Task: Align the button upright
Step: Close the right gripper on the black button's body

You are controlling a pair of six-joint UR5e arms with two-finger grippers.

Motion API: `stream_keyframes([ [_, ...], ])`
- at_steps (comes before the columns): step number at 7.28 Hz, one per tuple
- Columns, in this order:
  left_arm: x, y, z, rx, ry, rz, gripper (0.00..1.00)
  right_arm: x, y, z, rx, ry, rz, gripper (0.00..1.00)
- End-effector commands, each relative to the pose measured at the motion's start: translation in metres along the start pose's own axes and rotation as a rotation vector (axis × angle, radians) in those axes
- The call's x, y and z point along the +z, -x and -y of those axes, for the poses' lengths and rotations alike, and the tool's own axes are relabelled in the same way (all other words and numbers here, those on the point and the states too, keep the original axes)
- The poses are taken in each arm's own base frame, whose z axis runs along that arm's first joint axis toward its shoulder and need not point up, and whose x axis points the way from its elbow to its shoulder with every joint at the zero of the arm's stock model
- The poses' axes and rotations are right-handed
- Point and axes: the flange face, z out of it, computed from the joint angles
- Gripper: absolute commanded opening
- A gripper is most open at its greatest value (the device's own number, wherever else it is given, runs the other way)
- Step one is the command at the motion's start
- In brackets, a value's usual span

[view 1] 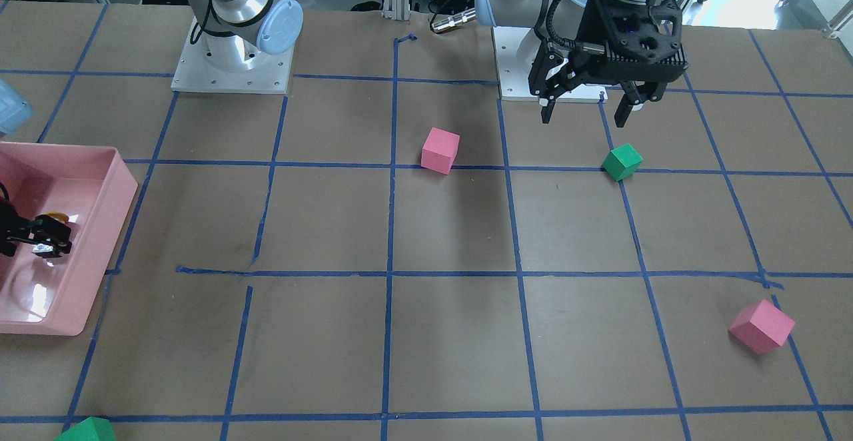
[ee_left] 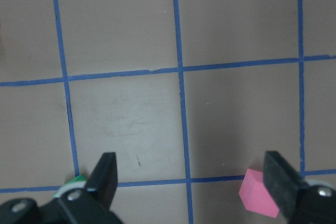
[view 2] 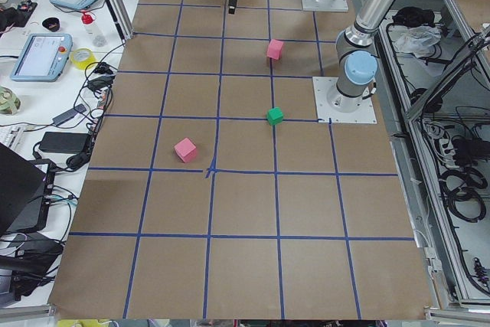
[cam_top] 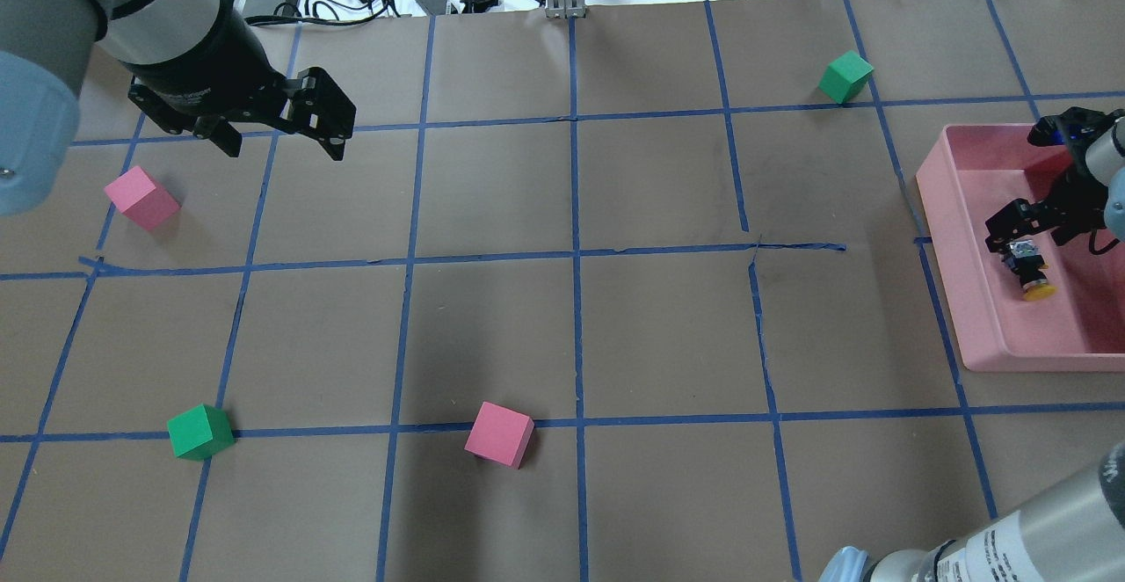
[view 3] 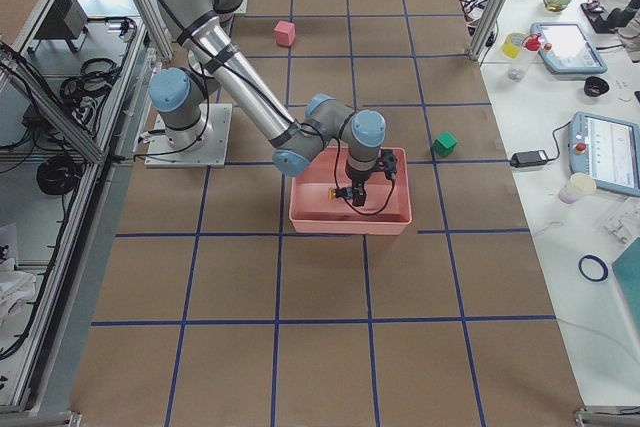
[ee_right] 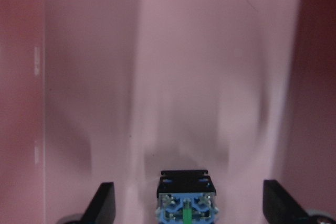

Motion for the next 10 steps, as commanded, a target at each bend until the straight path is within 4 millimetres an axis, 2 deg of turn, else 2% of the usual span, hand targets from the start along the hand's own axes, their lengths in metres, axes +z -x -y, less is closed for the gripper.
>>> stream_keyframes([
  [1, 0.0, 0.0004, 0.0001, -0.001, 0.0, -0.002, 1.0, 0.0026, 0.0015, -0.0016, 0.001, 0.005, 0.007, 0.99],
  [7, 0.0, -0.0002, 0.0, 0.0, 0.0, -0.001, 1.0, 0.0067, 0.0042, -0.0039, 0.0, 0.031, 0.024, 0.98],
  [9, 0.0, -0.0004, 0.0, 0.0, 0.0, -0.002, 1.0, 0.0069, 0.0035, -0.0045, 0.004, 0.032, 0.025, 0.88],
  [10, 0.0008, -0.0006, 0.0, -0.001, 0.001, -0.011, 1.0, 0.0078, 0.0041, -0.0052, 0.004, 0.039, 0.031, 0.76],
])
